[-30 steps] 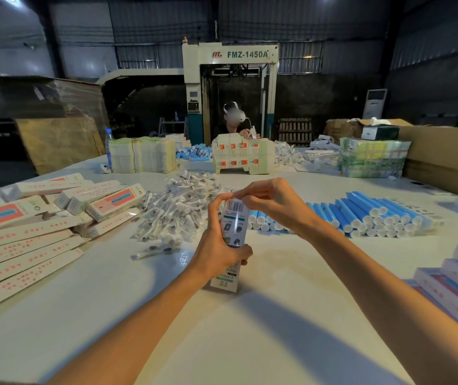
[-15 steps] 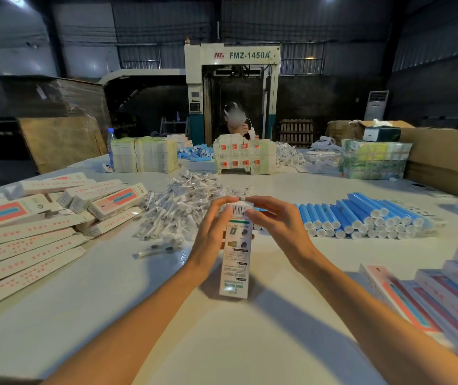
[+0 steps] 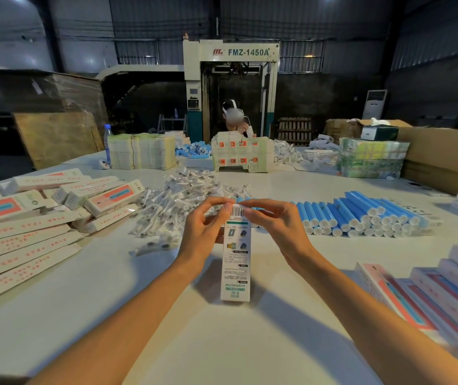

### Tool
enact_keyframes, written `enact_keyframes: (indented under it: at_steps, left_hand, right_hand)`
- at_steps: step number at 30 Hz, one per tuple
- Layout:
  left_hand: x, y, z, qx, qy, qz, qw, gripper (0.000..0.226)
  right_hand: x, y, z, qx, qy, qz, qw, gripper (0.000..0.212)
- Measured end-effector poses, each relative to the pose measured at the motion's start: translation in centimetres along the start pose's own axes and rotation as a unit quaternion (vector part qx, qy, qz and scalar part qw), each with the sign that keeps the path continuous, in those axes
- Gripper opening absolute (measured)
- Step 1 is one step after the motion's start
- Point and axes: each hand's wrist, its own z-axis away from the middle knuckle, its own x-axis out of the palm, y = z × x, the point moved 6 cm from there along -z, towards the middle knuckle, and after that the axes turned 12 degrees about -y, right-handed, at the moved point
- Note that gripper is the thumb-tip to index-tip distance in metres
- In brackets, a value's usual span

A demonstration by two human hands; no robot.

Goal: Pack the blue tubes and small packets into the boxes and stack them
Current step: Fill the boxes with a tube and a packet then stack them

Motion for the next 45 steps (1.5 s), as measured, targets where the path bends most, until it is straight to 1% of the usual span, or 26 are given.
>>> enact_keyframes:
  at_steps: [7,10,12,13,16,18,20,21,23,27,29,31,33,34,35,36,38,39,41,43,45]
  left_hand:
    - [-0.3,-0.2,0.0,-0.007,0.002,-0.007,1.0,0.019]
    - [0.1,-0.7,0.0,-0.02,0.002,0.023,1.0,0.021]
    - [0.2,-1.1,-0.1,-0.034,0.009,0.054,0.998,0.02]
    - [0.3,-1.3,-0.2,-0.039,0.013,0.076,0.996,0.019]
    - [0.2,-1.9,-0.3,-0.052,0.009,0.149,0.987,0.011]
    - [0.2,-2.2,-0.3,-0.063,0.003,0.184,0.981,0.016]
    - [0.2,-2.5,-0.3,-0.068,-0.004,0.201,0.977,0.018]
    - [0.2,-2.6,-0.4,-0.069,-0.011,0.188,0.98,0.016]
    - [0.3,-2.8,-0.4,-0.07,-0.028,0.127,0.989,0.01]
    - [1.2,-3.0,-0.2,-0.04,-0.058,0.033,0.997,0.009]
    - [1.9,-2.5,-0.2,-0.01,-0.07,-0.033,0.997,0.007]
    - [2.7,-2.1,0.0,0.011,-0.087,-0.085,0.992,0.007]
    - [3.5,-2.2,0.5,0.012,-0.111,-0.108,0.988,0.02]
    - [3.9,-2.5,0.8,0.009,-0.133,-0.134,0.982,0.025]
    - [4.3,-2.7,1.2,0.01,-0.16,-0.178,0.971,0.026]
    - [4.6,-3.0,1.6,0.015,-0.187,-0.234,0.954,0.024]
    - [5.2,-3.4,2.2,0.034,-0.229,-0.321,0.918,0.017]
    - [5.4,-3.5,2.5,0.044,-0.243,-0.341,0.907,0.018]
    - [5.6,-3.4,2.8,0.049,-0.259,-0.35,0.899,0.021]
    - [5.5,-3.3,2.8,0.051,-0.265,-0.35,0.897,0.022]
    - [5.5,-3.4,2.8,0.048,-0.268,-0.354,0.895,0.022]
  right_hand:
    - [0.2,0.2,0.0,-0.008,0.007,0.012,1.0,0.011]
    - [0.6,0.8,0.1,0.0,0.005,-0.011,1.0,0.022]
    - [1.4,1.5,0.4,0.036,-0.019,-0.061,0.997,0.033]
    - [2.0,2.0,0.6,0.06,-0.04,-0.077,0.994,0.035]
    - [3.5,2.5,1.4,0.121,-0.101,-0.078,0.984,0.037]
    - [4.1,2.4,1.8,0.132,-0.13,-0.094,0.978,0.042]
    - [4.4,2.2,2.2,0.136,-0.148,-0.125,0.972,0.042]
    - [4.4,2.1,2.5,0.139,-0.151,-0.142,0.968,0.043]
    - [4.2,1.9,3.2,0.14,-0.151,-0.168,0.964,0.046]
    - [2.3,1.4,4.6,0.156,-0.122,-0.155,0.968,0.054]
    - [1.7,1.0,5.6,0.15,-0.128,-0.15,0.969,0.051]
    - [0.9,0.5,6.5,0.144,-0.123,-0.092,0.978,0.047]
    - [-1.3,-0.9,7.2,0.153,-0.072,0.044,0.985,0.05]
    - [-2.9,-2.0,7.3,0.152,-0.04,0.132,0.979,0.052]
    - [-4.5,-3.2,7.6,0.148,-0.015,0.219,0.964,0.053]
    - [-6.1,-4.1,7.9,0.152,0.001,0.301,0.941,0.052]
    - [-9.1,-5.2,9.1,0.181,0.029,0.437,0.88,0.046]
    - [-10.5,-5.3,9.8,0.195,0.045,0.492,0.847,0.043]
    - [-12.2,-4.7,11.7,0.223,0.062,0.555,0.799,0.037]
    - [-13.0,-3.3,13.6,0.271,0.06,0.594,0.755,0.037]
    - [-13.3,-2.0,15.2,0.313,0.054,0.654,0.687,0.039]
